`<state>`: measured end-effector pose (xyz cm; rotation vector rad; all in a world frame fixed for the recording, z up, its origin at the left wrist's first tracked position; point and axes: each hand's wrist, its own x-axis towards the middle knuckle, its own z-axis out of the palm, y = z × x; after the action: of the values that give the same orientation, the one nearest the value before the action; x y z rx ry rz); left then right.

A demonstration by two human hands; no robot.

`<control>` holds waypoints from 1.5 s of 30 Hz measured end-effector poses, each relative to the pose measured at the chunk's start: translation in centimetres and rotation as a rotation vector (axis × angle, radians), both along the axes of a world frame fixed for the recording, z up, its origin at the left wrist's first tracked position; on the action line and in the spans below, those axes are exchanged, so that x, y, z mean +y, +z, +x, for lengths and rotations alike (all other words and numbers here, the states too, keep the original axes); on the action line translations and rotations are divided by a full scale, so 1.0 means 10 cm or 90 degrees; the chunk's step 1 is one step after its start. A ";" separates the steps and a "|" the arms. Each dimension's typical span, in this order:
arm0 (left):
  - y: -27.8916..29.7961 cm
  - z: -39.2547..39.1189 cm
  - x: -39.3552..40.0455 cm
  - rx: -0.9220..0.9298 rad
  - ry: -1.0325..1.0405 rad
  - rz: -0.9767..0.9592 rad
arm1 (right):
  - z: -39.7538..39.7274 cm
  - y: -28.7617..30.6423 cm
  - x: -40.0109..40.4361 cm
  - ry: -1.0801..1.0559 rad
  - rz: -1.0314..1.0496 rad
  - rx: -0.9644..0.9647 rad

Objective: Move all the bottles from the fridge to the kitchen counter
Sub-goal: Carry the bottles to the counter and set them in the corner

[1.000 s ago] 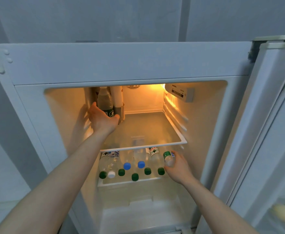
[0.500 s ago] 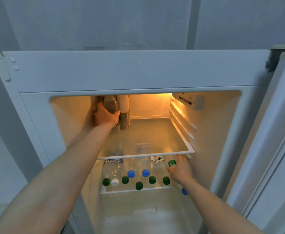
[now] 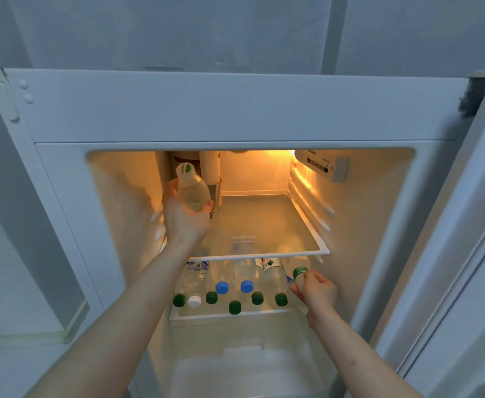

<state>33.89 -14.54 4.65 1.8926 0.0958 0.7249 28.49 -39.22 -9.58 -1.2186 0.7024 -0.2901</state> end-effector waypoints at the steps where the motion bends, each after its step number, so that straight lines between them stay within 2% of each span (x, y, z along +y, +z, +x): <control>1: -0.01 -0.10 0.00 -0.005 -0.009 -0.017 | -0.08 0.01 0.03 -0.008 0.020 -0.007; 4: -0.03 -0.41 0.00 -0.033 -0.045 -0.032 | -0.34 0.05 0.07 0.002 0.027 -0.025; 8: -0.04 -0.77 0.00 -0.049 -0.095 0.000 | -0.64 0.26 0.06 0.043 -0.047 -0.058; 14: -0.12 -1.26 0.09 -0.013 -0.179 -0.011 | -1.05 0.48 -0.04 0.098 -0.134 -0.083; 19: -0.29 -1.61 0.10 0.029 -0.210 -0.031 | -1.22 0.59 0.01 0.135 -0.310 -0.120; 22: -0.40 -1.84 0.09 0.055 -0.193 -0.011 | -1.28 0.69 0.02 0.206 -0.424 -0.142; 26: -0.51 -2.27 0.04 0.093 -0.139 0.002 | -1.34 0.85 0.04 0.333 -0.516 -0.200; 31: -0.66 -2.85 -0.06 0.135 -0.023 0.019 | -1.39 0.86 0.10 0.486 -0.563 -0.265; 37: -0.87 -3.73 -0.18 0.205 0.145 0.037 | -1.69 0.71 0.29 0.687 -0.570 -0.328; 45: -1.12 -5.19 -0.13 0.271 0.387 -0.005 | -2.44 0.60 1.02 0.983 -0.531 -0.369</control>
<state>-18.03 -15.80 -6.58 1.9953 0.9723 0.6967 4.08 -28.97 -3.57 -1.9760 -1.0387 0.4159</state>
